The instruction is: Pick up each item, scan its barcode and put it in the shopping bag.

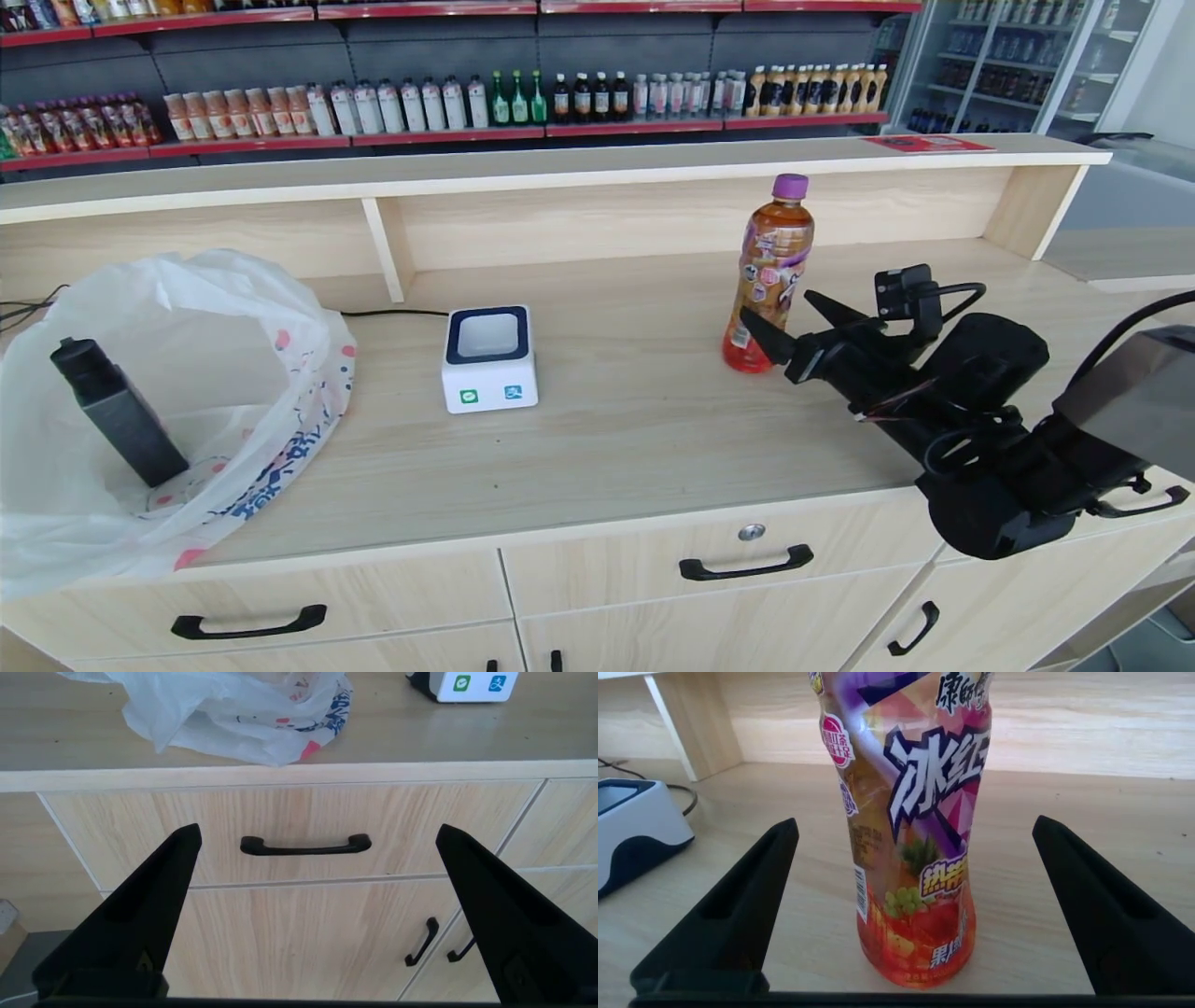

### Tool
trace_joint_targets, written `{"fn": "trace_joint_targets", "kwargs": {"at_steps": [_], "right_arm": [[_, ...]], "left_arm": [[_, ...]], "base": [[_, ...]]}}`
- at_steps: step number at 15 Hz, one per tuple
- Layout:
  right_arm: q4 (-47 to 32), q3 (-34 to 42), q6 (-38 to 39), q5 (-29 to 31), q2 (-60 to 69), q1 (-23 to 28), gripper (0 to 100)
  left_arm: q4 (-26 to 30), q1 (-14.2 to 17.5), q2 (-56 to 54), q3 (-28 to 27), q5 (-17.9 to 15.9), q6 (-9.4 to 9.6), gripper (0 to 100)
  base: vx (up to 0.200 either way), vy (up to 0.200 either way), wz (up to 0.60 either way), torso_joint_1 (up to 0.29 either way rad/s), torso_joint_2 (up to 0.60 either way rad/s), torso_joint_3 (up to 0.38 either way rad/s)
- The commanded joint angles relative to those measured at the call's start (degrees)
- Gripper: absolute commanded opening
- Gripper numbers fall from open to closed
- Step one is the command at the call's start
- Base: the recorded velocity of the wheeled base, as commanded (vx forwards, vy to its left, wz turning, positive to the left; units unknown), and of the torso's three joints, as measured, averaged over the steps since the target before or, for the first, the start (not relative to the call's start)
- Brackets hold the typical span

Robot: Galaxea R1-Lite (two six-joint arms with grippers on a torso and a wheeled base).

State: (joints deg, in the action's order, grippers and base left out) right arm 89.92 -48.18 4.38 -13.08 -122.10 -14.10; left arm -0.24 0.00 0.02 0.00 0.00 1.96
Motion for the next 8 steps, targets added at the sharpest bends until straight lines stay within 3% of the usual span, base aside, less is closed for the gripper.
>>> {"fn": "trace_joint_targets", "kwargs": {"at_steps": [1, 5, 8], "right_arm": [[0.08, -1.22, -0.07, -0.28, -0.24, -0.13, 100], [-0.71, -5.70, 0.81, -1.77, -2.44, -0.92, 100], [-5.98, -11.32, 1.16, -2.21, -3.32, -1.28, 100]], "left_arm": [[-0.02, 0.00, 0.06, 0.00, 0.00, -0.12, 100], [-0.02, 0.00, 0.06, 0.00, 0.00, -0.03, 100], [-0.02, 0.00, 0.06, 0.00, 0.00, -0.03, 100]], "base": [[0.000, 0.000, 0.00, 0.000, 0.00, 0.000], [0.000, 0.000, 0.00, 0.000, 0.00, 0.000], [0.000, 0.000, 0.00, 0.000, 0.00, 0.000]]}}
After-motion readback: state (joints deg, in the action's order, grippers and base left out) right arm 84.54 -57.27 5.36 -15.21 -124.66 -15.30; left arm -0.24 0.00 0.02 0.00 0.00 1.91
